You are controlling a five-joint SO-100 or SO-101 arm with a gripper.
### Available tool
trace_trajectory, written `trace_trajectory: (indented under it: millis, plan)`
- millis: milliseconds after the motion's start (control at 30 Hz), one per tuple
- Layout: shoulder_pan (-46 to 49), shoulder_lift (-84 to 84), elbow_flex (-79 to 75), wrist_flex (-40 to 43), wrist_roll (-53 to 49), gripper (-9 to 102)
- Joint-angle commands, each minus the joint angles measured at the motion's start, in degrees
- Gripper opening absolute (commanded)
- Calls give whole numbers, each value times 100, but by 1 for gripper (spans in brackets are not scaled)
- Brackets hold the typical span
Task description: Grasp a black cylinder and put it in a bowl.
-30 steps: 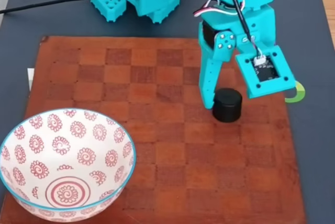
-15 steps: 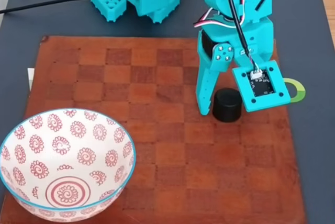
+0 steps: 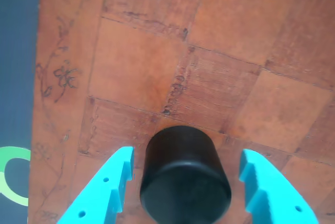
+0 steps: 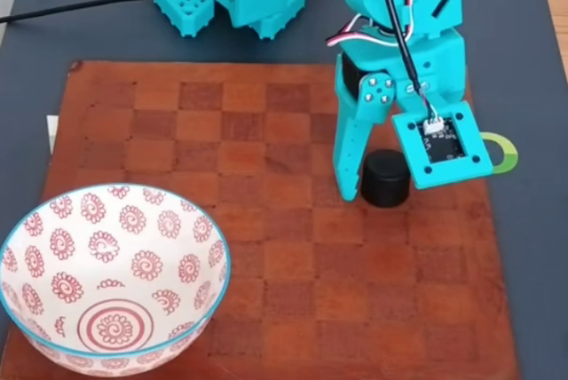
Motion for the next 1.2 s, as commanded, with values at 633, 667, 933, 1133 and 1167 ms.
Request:
trace_trajectory:
  millis: [633,667,933,1133,1167]
  plan:
    - [9,35,-246,202,35,13]
    - [9,35,-290,316,35,13]
    - [9,-35,-325,404,44,14]
    - [0,-53,-316,404,44,24]
    - [0,-53,-308,404,44,25]
